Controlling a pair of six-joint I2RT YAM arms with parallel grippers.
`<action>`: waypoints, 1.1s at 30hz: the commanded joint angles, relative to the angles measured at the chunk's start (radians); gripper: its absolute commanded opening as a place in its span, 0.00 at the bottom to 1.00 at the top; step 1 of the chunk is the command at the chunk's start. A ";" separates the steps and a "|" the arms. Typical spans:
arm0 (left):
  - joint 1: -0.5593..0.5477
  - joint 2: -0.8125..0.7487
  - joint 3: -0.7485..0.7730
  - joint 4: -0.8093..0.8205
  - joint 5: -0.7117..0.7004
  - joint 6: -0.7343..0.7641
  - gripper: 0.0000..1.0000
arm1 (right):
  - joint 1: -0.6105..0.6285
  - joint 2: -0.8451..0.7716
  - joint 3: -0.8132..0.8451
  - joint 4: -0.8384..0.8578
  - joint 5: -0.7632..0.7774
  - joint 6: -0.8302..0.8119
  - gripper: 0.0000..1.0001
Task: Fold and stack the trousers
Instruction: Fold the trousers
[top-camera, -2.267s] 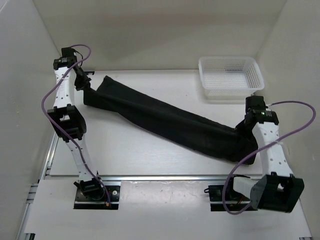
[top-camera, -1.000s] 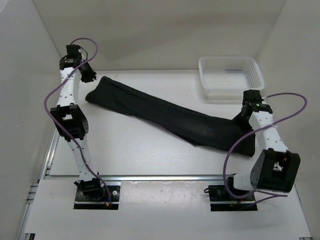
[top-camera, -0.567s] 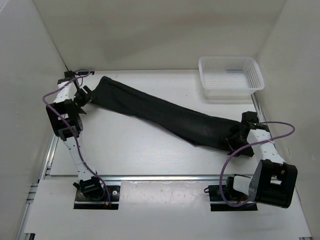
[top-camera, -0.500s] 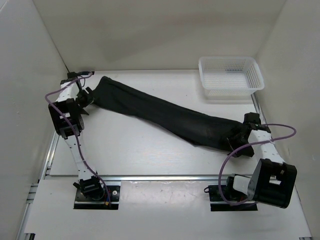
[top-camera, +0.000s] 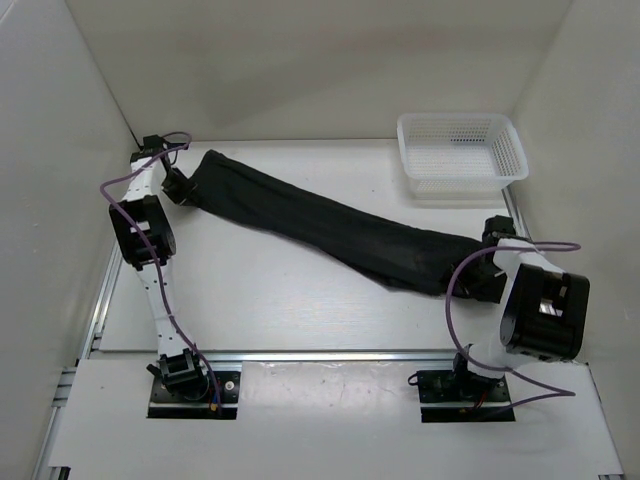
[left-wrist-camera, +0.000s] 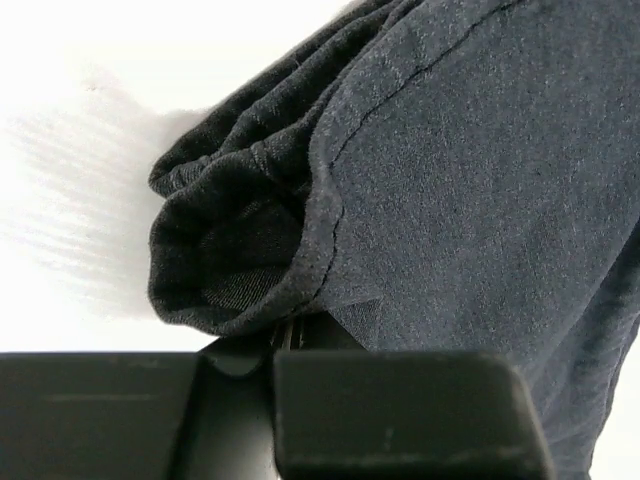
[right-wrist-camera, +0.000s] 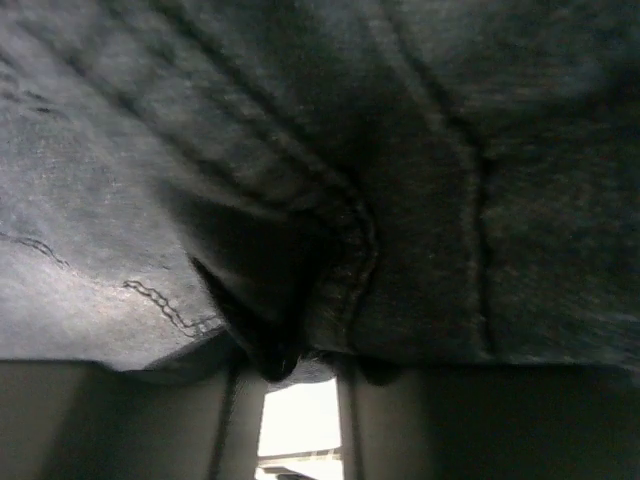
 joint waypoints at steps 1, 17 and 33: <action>0.004 -0.017 0.047 0.021 -0.002 -0.006 0.10 | 0.000 0.093 0.099 0.065 0.114 -0.026 0.09; 0.078 -0.328 -0.299 0.021 -0.250 -0.036 0.10 | 0.000 -0.040 0.147 -0.084 0.159 -0.158 0.00; 0.135 -0.744 -0.793 0.068 -0.280 0.013 0.21 | 0.000 -0.219 0.044 -0.190 0.214 -0.160 0.42</action>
